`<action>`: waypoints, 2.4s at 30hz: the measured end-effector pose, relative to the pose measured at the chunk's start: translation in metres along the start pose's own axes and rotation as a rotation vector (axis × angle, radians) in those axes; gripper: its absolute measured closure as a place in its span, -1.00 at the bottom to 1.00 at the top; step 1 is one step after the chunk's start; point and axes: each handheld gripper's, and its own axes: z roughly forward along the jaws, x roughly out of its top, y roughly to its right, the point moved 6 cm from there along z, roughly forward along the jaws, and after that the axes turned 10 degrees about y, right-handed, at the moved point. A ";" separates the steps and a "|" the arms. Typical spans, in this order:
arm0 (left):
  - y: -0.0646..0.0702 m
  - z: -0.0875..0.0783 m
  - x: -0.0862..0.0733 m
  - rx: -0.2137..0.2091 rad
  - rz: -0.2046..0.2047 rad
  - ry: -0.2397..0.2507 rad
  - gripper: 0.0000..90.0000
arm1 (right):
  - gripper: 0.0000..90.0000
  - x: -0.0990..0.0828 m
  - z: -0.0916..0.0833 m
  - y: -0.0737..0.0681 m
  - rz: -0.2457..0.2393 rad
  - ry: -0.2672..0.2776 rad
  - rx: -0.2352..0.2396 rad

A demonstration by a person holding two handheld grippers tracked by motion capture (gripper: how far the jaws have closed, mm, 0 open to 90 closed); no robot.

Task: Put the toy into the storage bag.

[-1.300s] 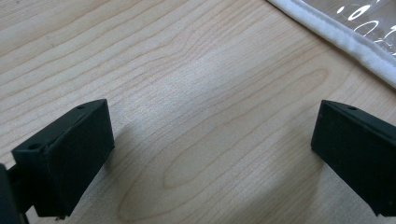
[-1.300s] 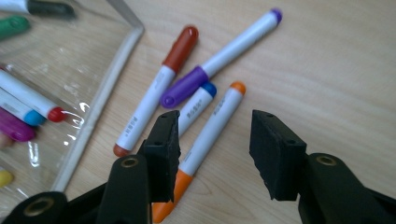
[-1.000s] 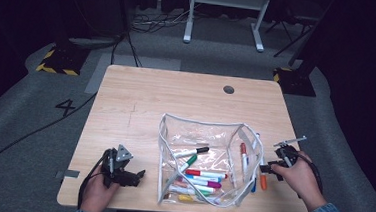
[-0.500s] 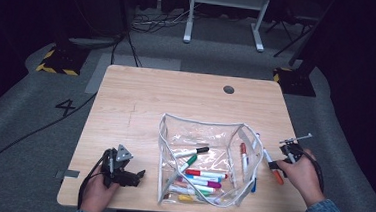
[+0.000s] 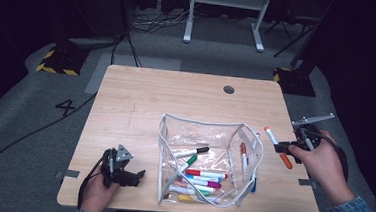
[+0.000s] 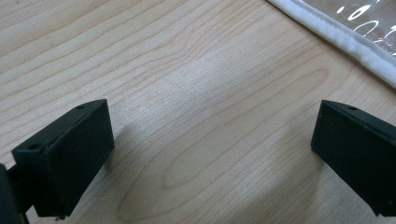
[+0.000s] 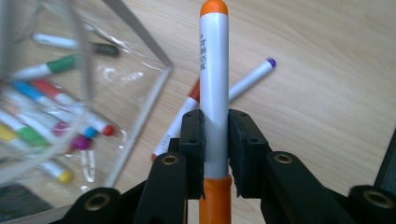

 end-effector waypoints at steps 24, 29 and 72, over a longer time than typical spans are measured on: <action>0.000 0.000 0.000 0.000 0.004 0.001 -1.00 | 0.71 0.070 -0.001 -0.156 -0.374 -0.015 0.271; 0.000 0.000 0.000 0.000 0.004 0.001 -1.00 | 0.71 0.067 0.017 -0.176 -0.420 -0.059 0.310; 0.000 0.000 0.000 0.000 0.003 0.001 -1.00 | 0.49 0.002 0.116 -0.225 -0.676 -0.468 0.385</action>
